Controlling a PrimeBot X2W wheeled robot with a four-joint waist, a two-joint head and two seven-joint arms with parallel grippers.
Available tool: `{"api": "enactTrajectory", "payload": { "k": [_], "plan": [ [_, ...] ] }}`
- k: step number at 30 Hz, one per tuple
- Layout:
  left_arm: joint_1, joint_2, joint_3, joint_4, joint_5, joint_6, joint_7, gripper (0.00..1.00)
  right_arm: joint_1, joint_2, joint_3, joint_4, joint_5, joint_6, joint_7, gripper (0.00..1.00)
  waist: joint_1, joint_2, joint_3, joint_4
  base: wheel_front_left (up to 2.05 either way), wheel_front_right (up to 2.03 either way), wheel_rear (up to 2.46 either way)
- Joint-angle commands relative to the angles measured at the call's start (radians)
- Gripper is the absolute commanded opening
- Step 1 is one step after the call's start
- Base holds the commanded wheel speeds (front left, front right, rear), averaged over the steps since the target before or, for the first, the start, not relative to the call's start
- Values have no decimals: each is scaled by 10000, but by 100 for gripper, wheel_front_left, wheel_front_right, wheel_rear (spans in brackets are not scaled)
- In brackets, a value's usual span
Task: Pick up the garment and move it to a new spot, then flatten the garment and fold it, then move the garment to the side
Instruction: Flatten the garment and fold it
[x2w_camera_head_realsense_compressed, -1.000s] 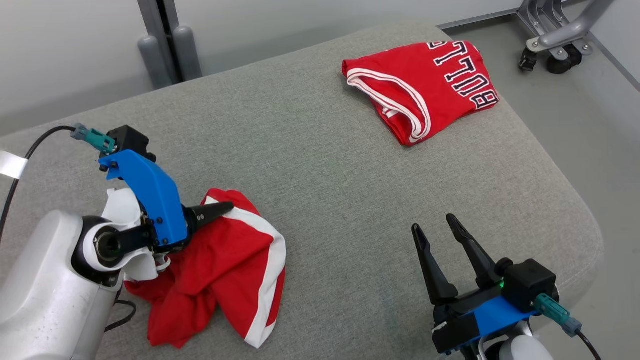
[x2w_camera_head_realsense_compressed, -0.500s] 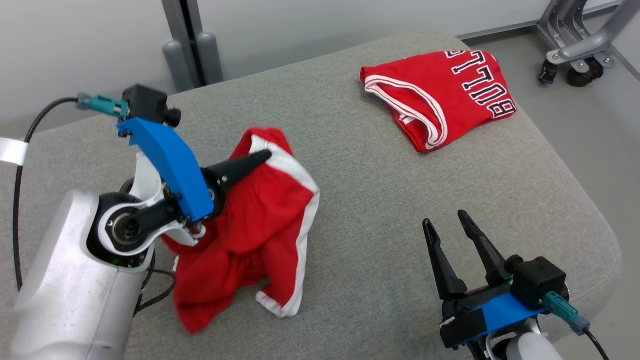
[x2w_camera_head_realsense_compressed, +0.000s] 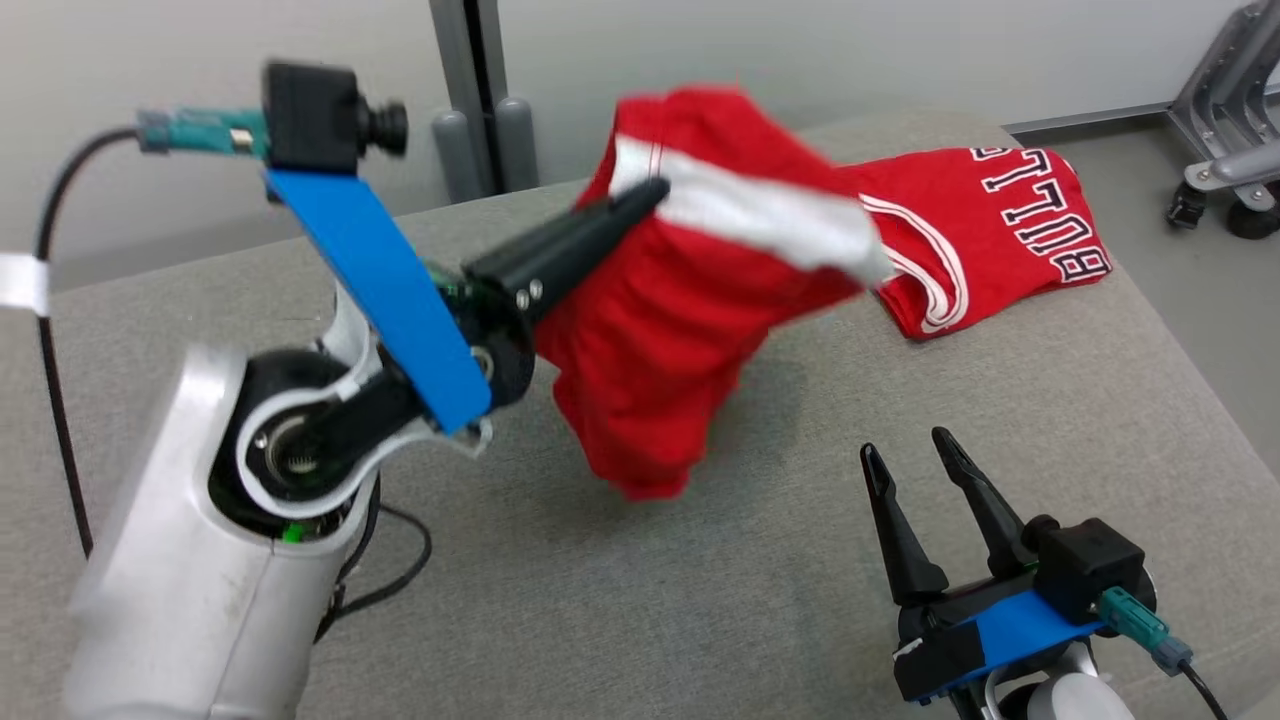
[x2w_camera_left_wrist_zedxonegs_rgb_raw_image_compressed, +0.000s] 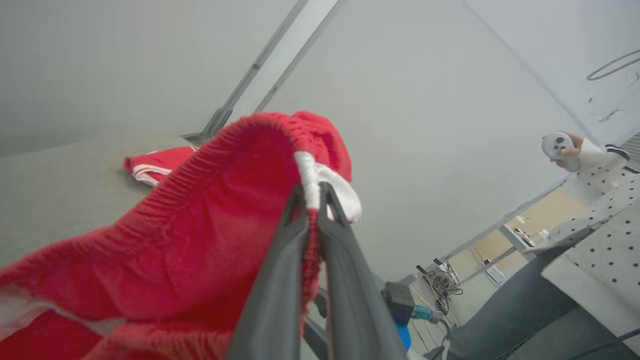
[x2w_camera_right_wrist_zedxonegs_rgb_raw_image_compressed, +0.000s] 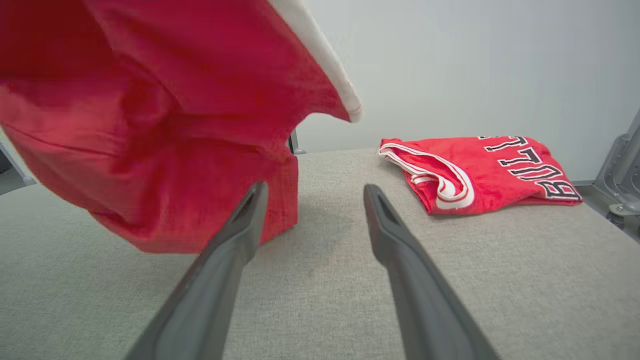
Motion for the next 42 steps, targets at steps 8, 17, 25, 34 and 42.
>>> {"api": "enactTrajectory", "payload": {
  "k": [8,17,25,34,42],
  "plan": [
    [1594,2019,-1669,691,2019,-70,-303,0,-84,-24,32,-191,-68,1,93,100,1,1,218,636,0,0,0],
    [2914,2428,-1811,2593,3492,-72,-4058,6,96,-24,-205,-272,-183,1,153,100,1,1,60,1128,0,0,0],
    [3952,1860,-2435,3536,4521,9,-6049,100,315,-24,-369,-532,-374,1,405,100,1,1,-180,1625,0,0,0],
    [4689,1943,-2639,3996,5219,634,-6899,100,631,-24,-547,-784,-503,1,663,100,1,1,-606,2071,0,0,0],
    [5392,2091,-1995,3394,5402,1480,-8314,100,1029,-24,-939,-976,-550,1,784,100,1,1,-1095,2368,0,0,0]
  ]
}}
